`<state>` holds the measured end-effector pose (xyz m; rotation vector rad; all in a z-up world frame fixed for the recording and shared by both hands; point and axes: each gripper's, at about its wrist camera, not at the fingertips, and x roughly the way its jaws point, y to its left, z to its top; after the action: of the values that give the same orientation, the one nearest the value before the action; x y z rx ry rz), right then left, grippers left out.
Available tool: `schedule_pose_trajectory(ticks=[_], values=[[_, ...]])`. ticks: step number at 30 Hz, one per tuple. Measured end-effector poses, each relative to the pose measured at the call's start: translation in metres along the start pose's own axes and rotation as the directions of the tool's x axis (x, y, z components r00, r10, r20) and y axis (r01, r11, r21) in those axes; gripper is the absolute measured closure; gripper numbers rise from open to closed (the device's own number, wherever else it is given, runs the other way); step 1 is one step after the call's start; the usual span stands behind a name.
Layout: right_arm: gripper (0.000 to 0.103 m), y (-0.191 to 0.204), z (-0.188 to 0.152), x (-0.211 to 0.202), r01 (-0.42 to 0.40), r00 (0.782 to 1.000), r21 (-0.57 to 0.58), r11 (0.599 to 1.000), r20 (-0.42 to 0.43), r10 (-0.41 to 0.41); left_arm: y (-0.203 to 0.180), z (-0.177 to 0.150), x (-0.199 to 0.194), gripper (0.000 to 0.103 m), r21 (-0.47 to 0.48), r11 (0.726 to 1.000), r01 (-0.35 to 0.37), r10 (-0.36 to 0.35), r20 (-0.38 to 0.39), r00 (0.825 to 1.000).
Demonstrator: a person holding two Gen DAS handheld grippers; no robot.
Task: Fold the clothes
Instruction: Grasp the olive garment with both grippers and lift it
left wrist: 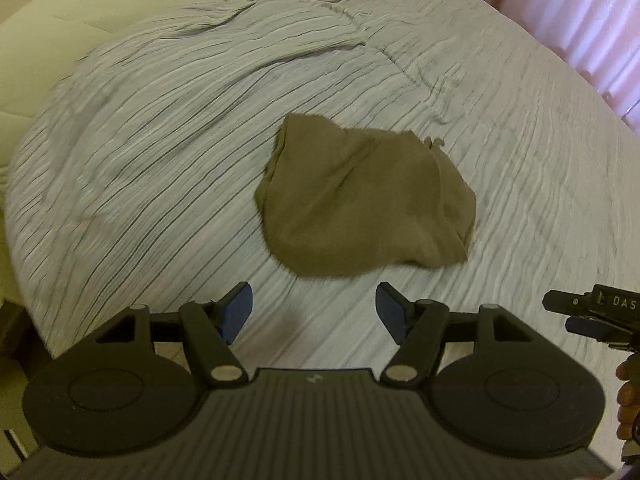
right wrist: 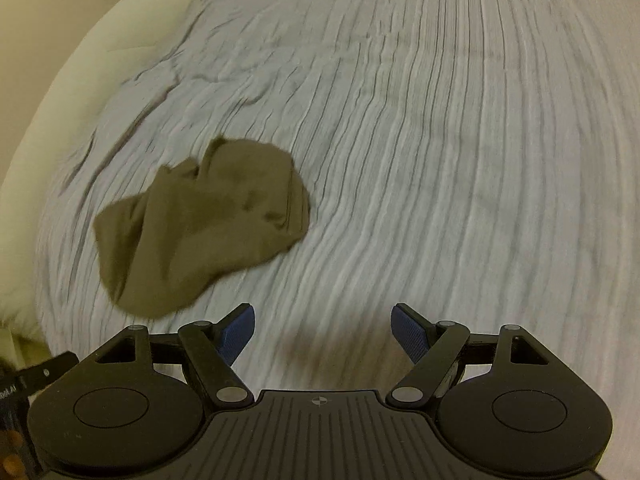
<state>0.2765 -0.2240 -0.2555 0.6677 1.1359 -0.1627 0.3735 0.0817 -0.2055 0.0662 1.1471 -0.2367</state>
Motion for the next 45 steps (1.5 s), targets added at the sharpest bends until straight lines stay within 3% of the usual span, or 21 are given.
schedule_pose_trajectory(ticks=[12,21,22,23,26,28,30,33,38,40,43,45], values=[[0.024,-0.027,0.049,0.083,-0.131,0.991,0.182,0.974,0.032,0.128,0.019,0.050,0.065,0.038,-0.040,0.999,-0.017,0.018,0.033,0.999],[0.024,-0.039,0.052,0.138,-0.247,0.968,0.395,0.885,0.061,0.243,0.024,0.073,0.095,0.038,-0.052,0.998,-0.023,0.028,0.096,0.995],[0.028,-0.039,0.052,0.145,-0.247,0.968,0.410,0.878,0.058,0.245,0.025,0.076,0.098,0.038,-0.059,0.998,-0.020,0.027,0.107,0.994],[0.046,-0.037,0.051,0.150,-0.251,0.966,0.418,0.873,0.054,0.252,0.027,0.077,0.102,0.042,-0.064,0.998,-0.006,0.013,0.120,0.993],[0.082,-0.030,0.049,0.161,-0.242,0.968,0.403,0.883,0.040,0.247,0.026,0.077,0.108,0.082,-0.041,0.994,0.101,-0.096,0.115,0.989],[0.093,-0.028,0.047,0.151,-0.250,0.968,0.370,0.895,0.071,0.241,0.024,0.073,0.103,0.088,-0.028,0.989,0.146,-0.142,0.118,0.983],[0.096,-0.032,0.042,0.130,-0.295,0.955,0.356,0.887,0.134,0.264,0.022,0.068,0.095,0.093,-0.010,0.981,0.193,-0.191,0.115,0.975],[0.097,-0.036,0.038,0.080,-0.368,0.920,0.316,0.875,0.260,0.293,0.017,0.060,0.079,0.095,-0.007,0.967,0.256,-0.254,0.098,0.962],[0.097,-0.042,0.034,-0.030,-0.438,0.832,0.223,0.871,0.468,0.299,-0.012,0.038,0.040,0.095,0.019,0.913,0.409,-0.409,0.084,0.909],[0.097,-0.035,0.029,-0.083,-0.421,0.782,0.108,0.901,0.547,0.300,-0.032,0.027,0.020,0.095,0.051,0.873,0.485,-0.488,0.080,0.869],[0.097,-0.024,0.010,-0.162,-0.351,0.691,-0.081,0.933,0.650,0.316,-0.073,0.010,-0.015,0.095,0.119,0.797,0.592,-0.600,0.055,0.798],[0.097,-0.021,-0.006,-0.210,-0.303,0.636,-0.142,0.942,0.706,0.311,-0.107,-0.004,-0.045,0.095,0.172,0.735,0.656,-0.672,0.053,0.739]])
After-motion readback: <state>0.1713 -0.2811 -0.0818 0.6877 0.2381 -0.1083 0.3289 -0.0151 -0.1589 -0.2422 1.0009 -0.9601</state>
